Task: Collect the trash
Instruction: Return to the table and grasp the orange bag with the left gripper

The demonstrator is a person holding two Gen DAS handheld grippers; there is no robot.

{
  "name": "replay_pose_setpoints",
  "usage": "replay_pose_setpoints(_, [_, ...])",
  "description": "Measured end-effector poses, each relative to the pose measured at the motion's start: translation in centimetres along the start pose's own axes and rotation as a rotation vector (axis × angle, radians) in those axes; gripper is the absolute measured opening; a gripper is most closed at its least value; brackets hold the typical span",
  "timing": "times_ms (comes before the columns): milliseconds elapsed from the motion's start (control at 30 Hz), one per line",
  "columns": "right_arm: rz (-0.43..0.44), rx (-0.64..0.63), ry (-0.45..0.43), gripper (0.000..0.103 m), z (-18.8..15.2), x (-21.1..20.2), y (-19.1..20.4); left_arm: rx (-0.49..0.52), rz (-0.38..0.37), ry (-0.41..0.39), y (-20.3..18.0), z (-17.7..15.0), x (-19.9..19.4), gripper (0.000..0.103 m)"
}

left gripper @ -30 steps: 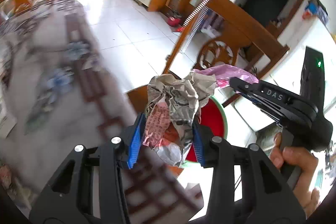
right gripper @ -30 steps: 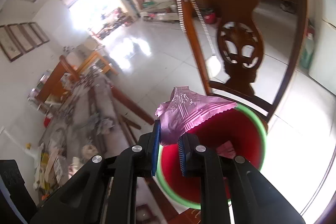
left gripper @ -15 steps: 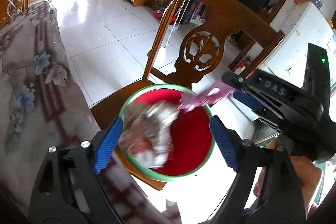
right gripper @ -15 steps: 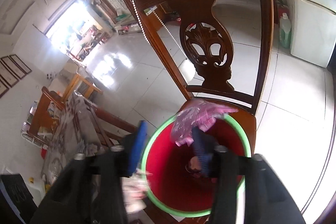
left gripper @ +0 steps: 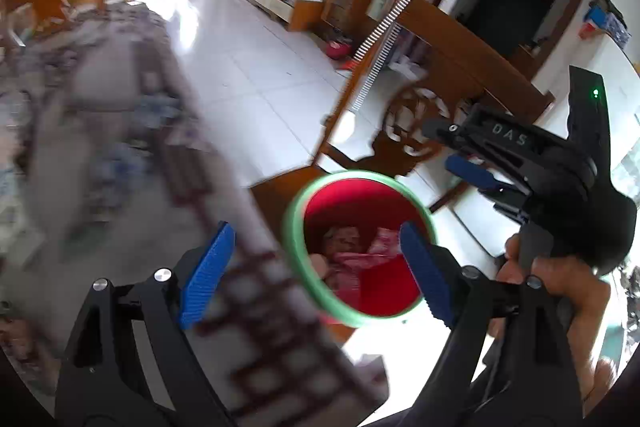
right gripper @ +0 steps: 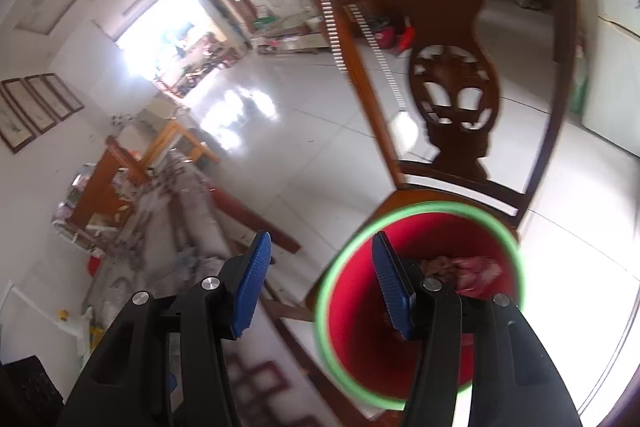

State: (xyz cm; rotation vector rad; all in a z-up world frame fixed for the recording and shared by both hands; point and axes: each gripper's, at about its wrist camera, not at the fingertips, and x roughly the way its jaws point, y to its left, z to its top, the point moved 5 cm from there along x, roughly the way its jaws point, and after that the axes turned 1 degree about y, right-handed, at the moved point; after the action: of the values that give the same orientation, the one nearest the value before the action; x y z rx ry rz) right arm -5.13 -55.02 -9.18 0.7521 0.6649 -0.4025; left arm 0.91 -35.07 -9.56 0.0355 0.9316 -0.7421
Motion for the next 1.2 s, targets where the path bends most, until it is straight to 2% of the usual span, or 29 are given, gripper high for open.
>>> replay_pose_setpoints(167, [0.058,-0.073,0.027,0.051,-1.6,0.9,5.5,0.027,0.098,-0.048,5.2,-0.1,-5.1,0.082])
replay_pose_setpoints(333, [0.102,-0.173,0.07,0.055,-4.0,2.0,10.7,0.014,0.258,-0.074,13.4,-0.6,-11.1,0.085])
replay_pose_setpoints(533, [0.147,-0.251,0.143,0.057,-7.4,3.5,15.8,-0.119,0.472,-0.051,25.3,-2.8,-16.5,0.087])
replay_pose_setpoints(633, [0.172,-0.314,0.182,0.058,-9.7,3.8,18.6,-0.272,0.55,-0.034,31.6,-5.3,-18.6,0.087])
replay_pose_setpoints(700, [0.192,-0.356,0.208,0.058,-11.1,4.1,20.3,-0.429,0.538,-0.028,35.2,-7.4,-19.3,0.087])
replay_pose_setpoints(767, [0.21,-0.406,0.23,0.06,-12.7,4.3,22.1,-0.549,0.531,0.017,37.7,-9.8,-18.6,0.087])
replay_pose_setpoints(800, [0.217,-0.435,0.24,0.061,-13.6,4.3,23.0,-0.573,0.53,0.044,38.3,-10.5,-18.5,0.087])
replay_pose_setpoints(933, [0.233,-0.541,0.263,0.061,-16.4,4.5,25.3,-0.623,0.523,0.114,39.7,-12.2,-17.5,0.087])
replay_pose_setpoints(1067, [0.225,-0.614,0.285,0.062,-18.4,5.0,26.2,-0.656,0.488,0.1,39.8,-11.8,-16.9,0.087])
replay_pose_setpoints(1200, [0.226,-0.647,0.311,0.062,-20.0,5.7,26.9,-0.59,0.507,0.137,38.9,-11.4,-14.8,0.087])
